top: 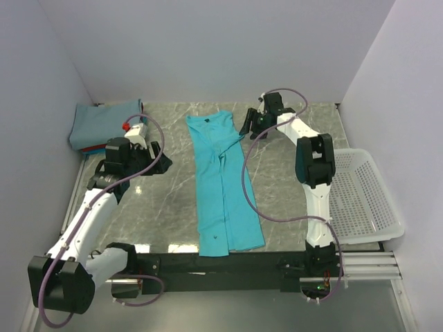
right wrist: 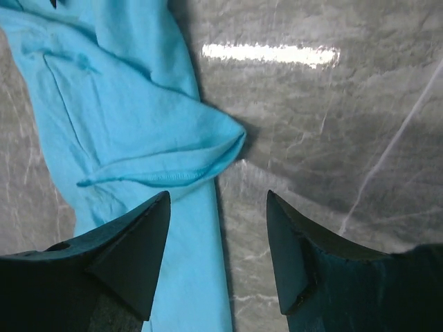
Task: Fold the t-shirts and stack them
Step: Fold the tshirt
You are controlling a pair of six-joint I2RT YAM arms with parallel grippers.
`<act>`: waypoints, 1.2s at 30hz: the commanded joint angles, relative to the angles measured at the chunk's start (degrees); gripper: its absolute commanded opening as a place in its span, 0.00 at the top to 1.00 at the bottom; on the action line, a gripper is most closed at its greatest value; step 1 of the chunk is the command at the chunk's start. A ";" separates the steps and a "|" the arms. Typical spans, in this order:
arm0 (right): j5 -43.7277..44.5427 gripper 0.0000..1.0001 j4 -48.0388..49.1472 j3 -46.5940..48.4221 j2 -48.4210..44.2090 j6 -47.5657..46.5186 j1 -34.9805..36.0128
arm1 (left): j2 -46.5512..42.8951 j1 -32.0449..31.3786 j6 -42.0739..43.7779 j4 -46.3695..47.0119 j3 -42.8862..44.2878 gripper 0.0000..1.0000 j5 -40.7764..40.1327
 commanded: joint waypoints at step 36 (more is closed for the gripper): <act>0.52 0.47 -1.03 9.38 8.28 7.66 -0.78 | 64.89 -13.26 -6.97 -1.44 52.56 0.40 1.68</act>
